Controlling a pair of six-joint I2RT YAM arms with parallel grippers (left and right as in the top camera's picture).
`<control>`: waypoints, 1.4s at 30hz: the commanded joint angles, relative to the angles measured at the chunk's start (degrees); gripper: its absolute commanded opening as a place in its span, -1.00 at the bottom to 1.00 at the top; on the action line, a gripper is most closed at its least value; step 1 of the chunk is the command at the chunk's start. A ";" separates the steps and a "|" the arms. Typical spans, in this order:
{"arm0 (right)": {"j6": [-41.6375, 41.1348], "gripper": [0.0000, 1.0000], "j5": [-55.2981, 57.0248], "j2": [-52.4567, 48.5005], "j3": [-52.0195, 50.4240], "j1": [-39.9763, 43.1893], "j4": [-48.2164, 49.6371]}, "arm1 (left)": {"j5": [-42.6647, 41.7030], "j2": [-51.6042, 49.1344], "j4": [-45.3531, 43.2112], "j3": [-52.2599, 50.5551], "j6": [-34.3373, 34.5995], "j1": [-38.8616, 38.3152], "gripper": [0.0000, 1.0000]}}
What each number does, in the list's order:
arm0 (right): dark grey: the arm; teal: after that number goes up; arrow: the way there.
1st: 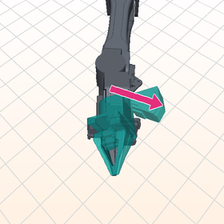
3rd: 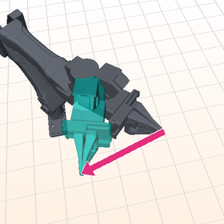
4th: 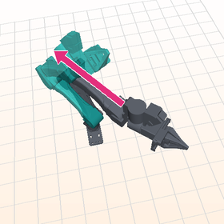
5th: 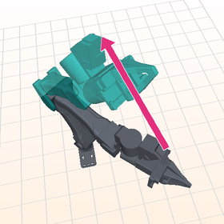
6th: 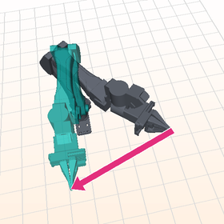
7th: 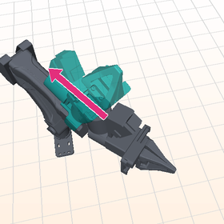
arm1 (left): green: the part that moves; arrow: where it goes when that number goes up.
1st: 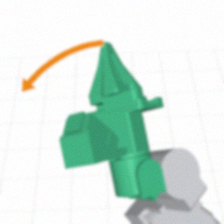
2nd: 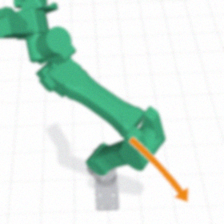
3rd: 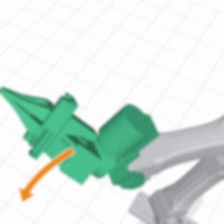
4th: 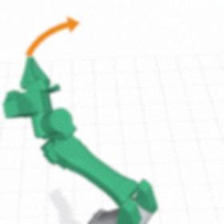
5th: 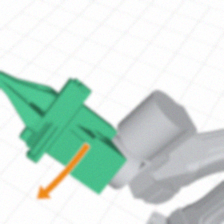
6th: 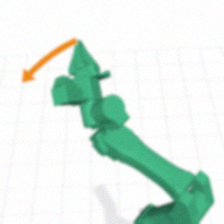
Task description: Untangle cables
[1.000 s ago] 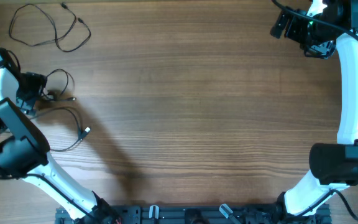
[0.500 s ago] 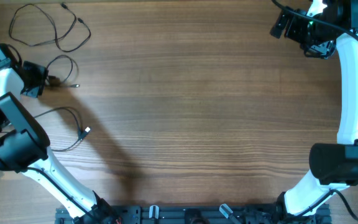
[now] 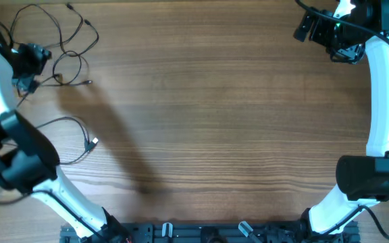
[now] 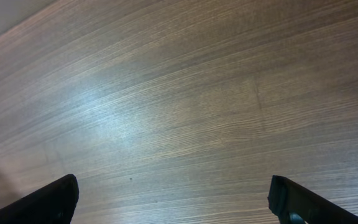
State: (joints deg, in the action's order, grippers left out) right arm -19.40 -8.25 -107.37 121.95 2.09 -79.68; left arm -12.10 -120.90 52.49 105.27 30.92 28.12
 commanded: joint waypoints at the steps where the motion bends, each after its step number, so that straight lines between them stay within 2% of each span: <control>1: -0.17 1.00 0.94 -0.85 0.17 0.02 0.00 | -5.35 9.33 11.30 1.53 2.97 -1.49 1.00; 4: -0.17 1.00 0.94 -0.85 0.17 0.02 0.02 | 0.17 8.63 17.86 0.59 3.02 -4.83 1.00; 8: -0.17 0.99 0.94 -0.85 0.17 0.02 0.02 | 11.80 8.02 17.99 -8.63 12.07 -6.08 1.00; 13: -0.15 0.99 0.92 -0.85 0.17 0.02 0.02 | 11.08 8.02 4.55 -19.43 14.62 -5.16 1.00; 19: -0.17 0.99 0.92 -0.85 0.17 0.02 0.00 | 11.78 7.96 1.36 -27.54 16.28 -6.23 0.78; 22: -0.15 1.00 0.94 -0.85 0.17 0.02 0.00 | 12.76 7.93 -2.47 -32.48 16.28 -6.25 0.38; 24: -0.15 1.00 0.94 -0.85 0.17 0.02 0.00 | 16.57 7.91 -3.23 -34.60 16.28 -6.25 0.17; 26: -0.17 1.00 0.94 -0.85 0.17 0.04 0.02 | 19.34 7.91 -2.16 -34.88 16.28 -6.25 -0.15; 29: -0.17 1.00 0.94 -0.85 0.17 0.02 0.02 | 20.33 7.98 -0.74 -34.75 16.31 -5.44 -0.31; 30: -0.17 0.99 0.92 -0.85 0.17 0.02 0.02 | 20.35 7.98 0.81 -34.03 16.31 -5.05 -0.60; 31: -0.17 1.00 0.94 -0.85 0.17 0.02 0.02 | 20.37 7.98 2.64 -32.92 16.37 -4.61 -0.69; 32: -0.15 1.00 0.94 -0.85 0.17 0.02 0.00 | 20.59 8.00 3.93 -32.02 16.52 -4.31 -0.69; 35: -0.15 1.00 0.94 -0.85 0.17 0.04 0.00 | 21.20 8.02 6.56 -30.32 16.50 -3.72 -0.47; 37: -0.17 1.00 0.94 -0.85 0.17 0.02 0.02 | 21.18 8.02 7.67 -30.29 16.48 -3.74 0.18; 38: -0.17 1.00 0.92 -0.85 0.17 0.02 0.02 | 21.20 8.09 8.66 -30.03 16.46 -3.74 0.63; 39: -0.15 1.00 0.94 -0.85 0.17 0.02 0.02 | 21.20 8.11 10.19 -29.14 16.20 -3.72 1.00; 42: -0.15 0.99 0.94 -0.85 0.17 0.02 0.00 | 21.16 11.10 17.79 -22.60 16.04 -3.91 1.00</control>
State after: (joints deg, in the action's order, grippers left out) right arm -19.40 -8.25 -107.42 121.95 2.09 -79.77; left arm 7.94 -112.51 66.57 76.86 47.07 24.16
